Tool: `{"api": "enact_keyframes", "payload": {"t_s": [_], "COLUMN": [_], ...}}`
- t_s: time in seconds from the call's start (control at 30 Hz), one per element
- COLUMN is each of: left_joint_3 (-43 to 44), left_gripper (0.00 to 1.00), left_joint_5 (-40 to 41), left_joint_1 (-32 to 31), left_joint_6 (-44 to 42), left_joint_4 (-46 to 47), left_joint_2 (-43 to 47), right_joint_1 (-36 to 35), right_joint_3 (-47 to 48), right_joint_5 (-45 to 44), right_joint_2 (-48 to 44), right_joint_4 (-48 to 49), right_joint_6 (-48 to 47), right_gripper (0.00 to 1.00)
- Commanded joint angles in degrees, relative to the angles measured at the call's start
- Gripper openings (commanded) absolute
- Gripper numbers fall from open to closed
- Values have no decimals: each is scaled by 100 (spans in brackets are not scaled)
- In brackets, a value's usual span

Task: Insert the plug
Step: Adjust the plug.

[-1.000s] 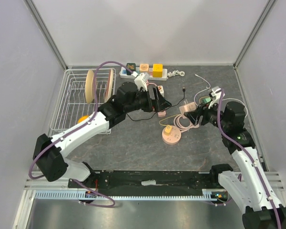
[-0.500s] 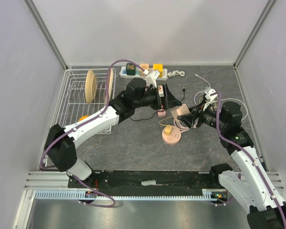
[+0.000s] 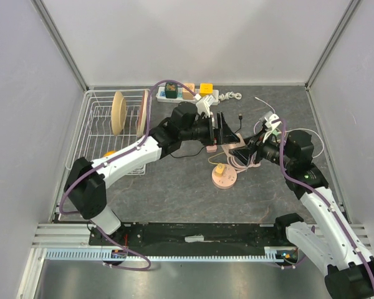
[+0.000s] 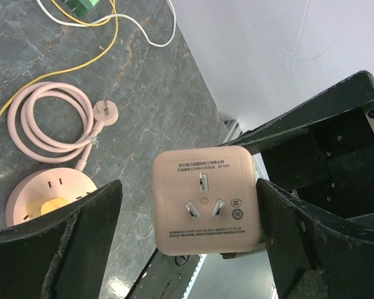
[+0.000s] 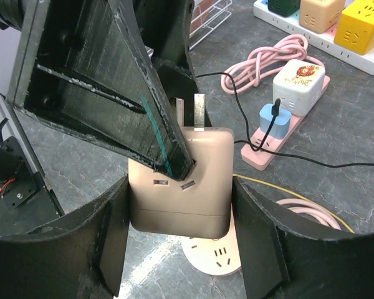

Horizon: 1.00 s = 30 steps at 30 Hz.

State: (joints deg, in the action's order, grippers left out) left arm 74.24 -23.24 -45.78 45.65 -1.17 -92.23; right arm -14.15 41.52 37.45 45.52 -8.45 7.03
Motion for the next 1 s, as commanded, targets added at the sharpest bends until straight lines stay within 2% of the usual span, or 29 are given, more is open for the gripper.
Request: {"api": "enact_keyframes", "payload": {"t_s": [0.0, 0.1, 0.2, 0.23, 0.27, 0.3, 0.33, 0.43, 0.47, 0.6, 0.7, 0.83, 0.97], "left_joint_3": [328, 337, 293, 241, 197, 144, 4, -425, -576, -1165, -1560, -2052, -2203], "left_gripper": [90, 76, 45, 27, 18, 3, 2, 2, 2, 2, 2, 2, 2], "left_joint_5": [-444, -532, -576, -567, -567, -558, -515, -383, -313, 65, 390, 838, 874], "left_joint_1": [-28, -36, -28, -36, -19, -10, 7, 87, 104, 201, 280, 412, 429], "left_joint_6": [234, 339, 523, 585, 664, 865, 980, 1498, 1743, 2053, 2080, 2211, 2378], "left_joint_4": [11, 90, 301, 415, 485, 564, 670, 1249, 1694, 2549, 3181, 3858, 4545], "left_joint_2": [-85, -94, -68, -50, -15, 37, 73, 274, 336, 679, 943, 1189, 1190], "right_joint_1": [-53, -61, -70, -70, -79, -88, -88, -105, -97, -114, -166, -211, -219], "right_joint_3": [208, 190, 199, 208, 225, 243, 252, 278, 278, 304, 296, 269, 182], "right_joint_5": [34, -1, -36, -45, -62, -123, -159, -369, -440, -862, -1090, -1266, -1539], "right_joint_2": [10, 36, 54, 62, 54, 45, 45, 27, 10, 36, 54, 45, 185], "right_joint_4": [563, 599, 634, 634, 643, 660, 678, 801, 1062, 1468, 1706, 1768, 1644], "right_joint_6": [-79, -87, -44, -26, -17, -8, 0, 88, 158, 886, 1800, 2811, 3927], "right_gripper": [27, 29, 43, 56, 63, 68, 79, 95, 97, 98, 98, 98, 98]}}
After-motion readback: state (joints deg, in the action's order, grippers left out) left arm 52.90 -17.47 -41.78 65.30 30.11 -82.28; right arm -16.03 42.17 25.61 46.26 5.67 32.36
